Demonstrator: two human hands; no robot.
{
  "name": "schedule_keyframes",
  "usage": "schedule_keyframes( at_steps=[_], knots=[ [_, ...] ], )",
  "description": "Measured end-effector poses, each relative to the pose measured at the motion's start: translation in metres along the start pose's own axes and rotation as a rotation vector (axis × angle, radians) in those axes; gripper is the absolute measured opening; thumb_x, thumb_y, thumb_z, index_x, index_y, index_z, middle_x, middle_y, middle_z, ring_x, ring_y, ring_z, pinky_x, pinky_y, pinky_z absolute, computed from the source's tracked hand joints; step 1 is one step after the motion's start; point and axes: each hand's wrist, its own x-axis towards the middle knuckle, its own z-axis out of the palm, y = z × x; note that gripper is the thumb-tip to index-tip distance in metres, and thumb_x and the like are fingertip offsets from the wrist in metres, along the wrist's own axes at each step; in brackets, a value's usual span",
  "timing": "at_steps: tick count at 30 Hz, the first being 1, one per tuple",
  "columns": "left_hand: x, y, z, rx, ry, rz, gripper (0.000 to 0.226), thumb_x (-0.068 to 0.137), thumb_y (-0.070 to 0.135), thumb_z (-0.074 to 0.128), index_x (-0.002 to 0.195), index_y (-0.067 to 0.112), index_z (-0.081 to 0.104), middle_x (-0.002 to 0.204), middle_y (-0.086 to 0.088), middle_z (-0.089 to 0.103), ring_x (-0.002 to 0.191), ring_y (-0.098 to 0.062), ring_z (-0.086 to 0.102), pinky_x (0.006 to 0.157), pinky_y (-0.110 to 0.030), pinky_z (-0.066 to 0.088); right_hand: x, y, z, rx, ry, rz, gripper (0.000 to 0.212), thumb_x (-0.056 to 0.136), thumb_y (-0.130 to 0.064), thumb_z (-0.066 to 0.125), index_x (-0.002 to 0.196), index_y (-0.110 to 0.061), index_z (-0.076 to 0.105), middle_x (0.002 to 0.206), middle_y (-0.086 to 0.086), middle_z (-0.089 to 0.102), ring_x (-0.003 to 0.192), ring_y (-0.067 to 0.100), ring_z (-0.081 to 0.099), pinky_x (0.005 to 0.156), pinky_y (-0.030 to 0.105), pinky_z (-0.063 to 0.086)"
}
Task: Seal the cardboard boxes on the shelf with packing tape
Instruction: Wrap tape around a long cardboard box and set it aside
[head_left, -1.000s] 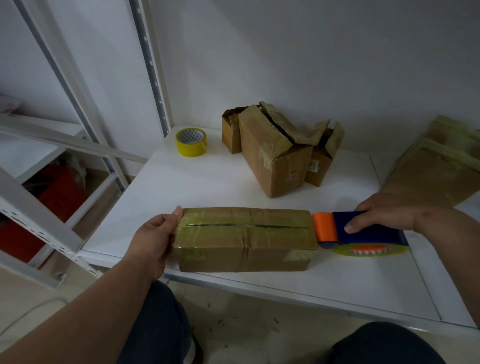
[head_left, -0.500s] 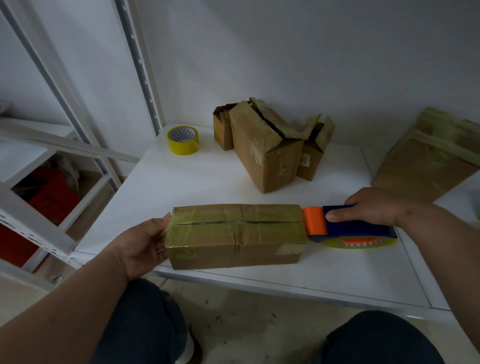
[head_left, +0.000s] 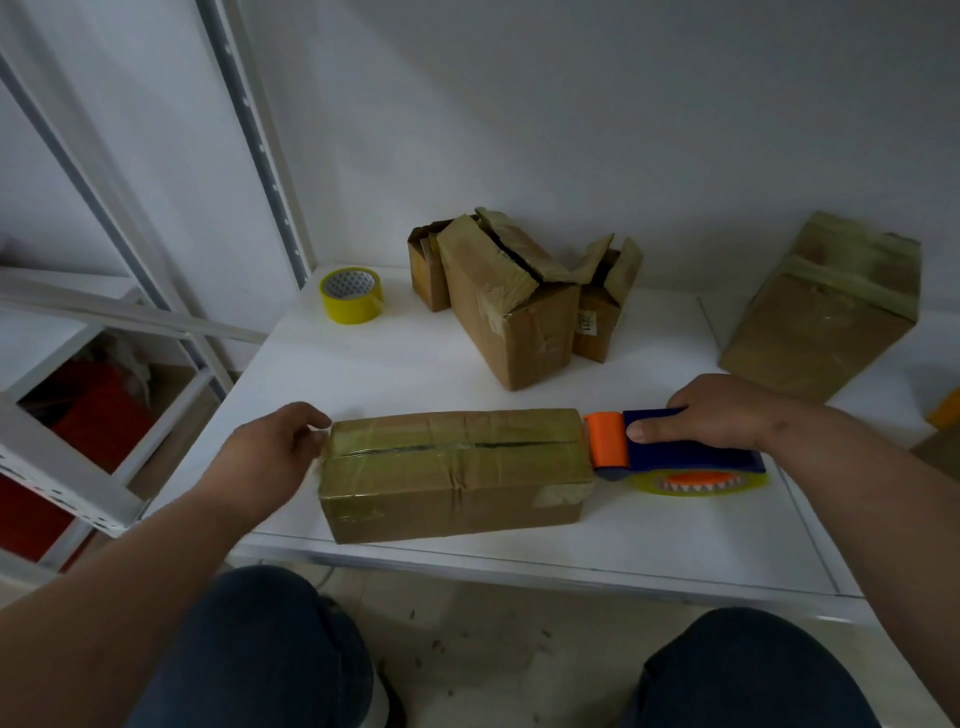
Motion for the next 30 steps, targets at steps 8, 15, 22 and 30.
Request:
schedule_keyframes(
  at_steps=[8, 15, 22, 30],
  knots=[
    [-0.007, 0.04, -0.012, -0.066, 0.161, 0.103, 0.055, 0.1, 0.041, 0.043, 0.147, 0.013, 0.038, 0.152, -0.012, 0.039, 0.138, -0.03, 0.037, 0.116, -0.043, 0.027, -0.003, 0.0, 0.0, -0.01, 0.011, -0.018, 0.066, 0.074, -0.077, 0.051, 0.093, -0.016, 0.068, 0.092, 0.002, 0.066, 0.082, 0.015, 0.063, 0.067, 0.026, 0.044],
    [-0.029, 0.057, 0.022, 0.565, -0.39, 0.308, 0.105, 0.068, 0.085, -0.005, 0.152, 0.024, -0.018, 0.161, 0.005, -0.021, 0.148, -0.017, -0.018, 0.121, -0.047, -0.005, -0.002, 0.001, 0.002, 0.001, 0.013, -0.023, 0.067, 0.076, -0.076, 0.051, 0.091, -0.013, 0.069, 0.092, 0.005, 0.066, 0.083, 0.017, 0.063, 0.067, 0.026, 0.044],
    [-0.039, 0.111, 0.026, 0.614, -0.277, 0.45, 0.102, 0.077, 0.086, 0.014, 0.152, 0.026, -0.02, 0.161, 0.009, -0.018, 0.148, -0.013, -0.016, 0.12, -0.051, -0.005, -0.002, 0.002, 0.004, 0.015, 0.02, -0.034, 0.069, 0.071, -0.079, 0.052, 0.089, -0.015, 0.069, 0.09, 0.004, 0.066, 0.083, 0.017, 0.064, 0.071, 0.028, 0.047],
    [-0.037, 0.129, 0.066, 0.619, -0.211, 0.492, 0.112, 0.068, 0.092, 0.035, 0.153, 0.031, -0.005, 0.151, 0.002, 0.018, 0.14, -0.026, 0.017, 0.115, -0.054, 0.015, 0.0, 0.004, 0.008, -0.01, 0.038, -0.079, 0.075, 0.064, -0.086, 0.047, 0.085, -0.018, 0.068, 0.086, 0.002, 0.066, 0.081, 0.016, 0.063, 0.074, 0.03, 0.049]
  ],
)
